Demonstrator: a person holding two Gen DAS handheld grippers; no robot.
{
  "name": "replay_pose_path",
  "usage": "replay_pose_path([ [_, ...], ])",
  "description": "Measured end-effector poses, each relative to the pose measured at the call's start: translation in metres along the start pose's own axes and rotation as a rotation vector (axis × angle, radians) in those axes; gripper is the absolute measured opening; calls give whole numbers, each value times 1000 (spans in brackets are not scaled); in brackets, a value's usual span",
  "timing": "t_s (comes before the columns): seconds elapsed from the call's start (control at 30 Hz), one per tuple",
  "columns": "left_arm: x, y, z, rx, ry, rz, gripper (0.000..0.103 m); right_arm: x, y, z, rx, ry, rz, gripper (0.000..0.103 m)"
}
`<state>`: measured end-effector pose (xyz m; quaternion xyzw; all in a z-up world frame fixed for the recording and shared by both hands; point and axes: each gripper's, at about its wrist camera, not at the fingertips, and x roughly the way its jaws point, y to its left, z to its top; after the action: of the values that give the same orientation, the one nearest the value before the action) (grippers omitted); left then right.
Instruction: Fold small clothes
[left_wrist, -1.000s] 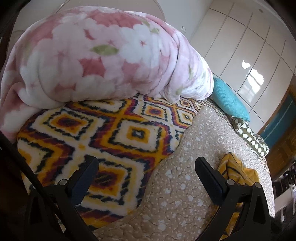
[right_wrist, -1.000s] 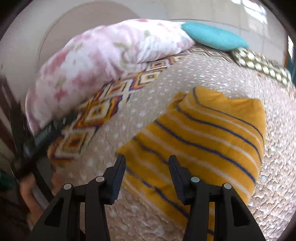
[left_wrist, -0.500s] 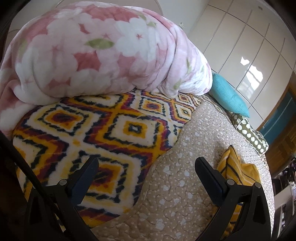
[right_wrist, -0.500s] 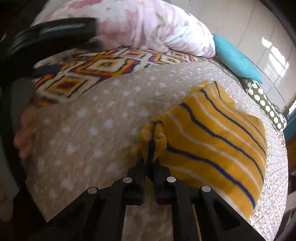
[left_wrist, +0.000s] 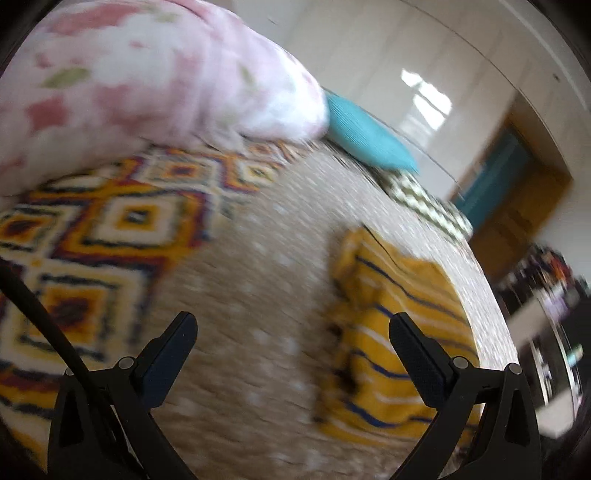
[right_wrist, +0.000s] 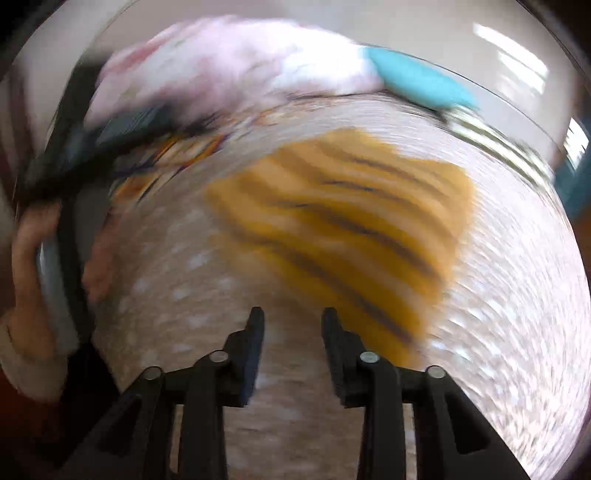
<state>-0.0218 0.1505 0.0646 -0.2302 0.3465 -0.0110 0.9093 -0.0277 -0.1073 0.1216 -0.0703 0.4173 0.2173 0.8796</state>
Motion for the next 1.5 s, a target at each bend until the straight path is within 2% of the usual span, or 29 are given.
replay_pose_path([
  [0.03,9,-5,-3,13,37,-10,96,-2,-16,2,59,-18,-6,58],
  [0.07,15,-8,-6,18,61,-7,90,-3,-37,5,142,-37,-4,68],
  [0.1,25,-10,-9,25,100,13,77,-1,-55,9,211,-52,7,74],
  [0.13,34,-11,-11,32,135,34,66,2,-69,12,264,-62,22,76],
  [0.2,45,-11,-16,42,178,62,65,20,-99,20,391,-62,89,80],
  [0.33,42,-16,-17,70,159,78,65,72,-128,40,534,-23,261,80],
  [0.4,42,-17,-18,71,156,83,65,99,-134,52,583,-11,339,89],
  [0.47,41,-19,-18,75,152,86,65,123,-140,54,664,0,389,86],
  [0.5,40,-21,-19,80,150,91,65,126,-140,55,693,-4,393,72],
  [0.53,38,-22,-21,85,147,92,65,127,-140,59,711,5,409,63],
  [0.6,38,-30,-23,98,146,75,65,115,-136,66,671,-6,396,42],
  [0.7,42,-44,-26,113,167,8,65,82,-139,81,576,-54,347,39],
  [0.77,44,-52,-30,118,188,-21,66,63,-155,87,548,-81,256,39],
  [0.83,45,-60,-35,141,189,-24,72,58,-174,82,564,-61,169,39],
  [0.97,40,-59,-36,151,171,-5,72,73,-195,57,605,58,80,58],
  [1.1,36,-43,-32,91,170,8,72,40,-190,48,627,-29,24,61],
  [1.23,34,-29,-24,57,156,54,72,-5,-167,54,509,-151,-83,61],
  [1.27,33,-27,-23,60,146,83,72,-13,-160,58,474,-167,-84,61],
  [1.3,33,-25,-22,65,135,112,72,-16,-154,59,451,-171,-62,56],
  [1.33,33,-24,-22,66,129,123,72,-16,-148,60,443,-167,-26,49],
  [1.37,32,-22,-21,65,127,129,73,-14,-144,57,449,-150,19,32],
  [1.43,31,-19,-21,58,123,137,73,-5,-137,45,458,-103,49,29],
  [1.5,31,-17,-21,54,124,144,75,10,-127,26,431,-49,18,29],
])
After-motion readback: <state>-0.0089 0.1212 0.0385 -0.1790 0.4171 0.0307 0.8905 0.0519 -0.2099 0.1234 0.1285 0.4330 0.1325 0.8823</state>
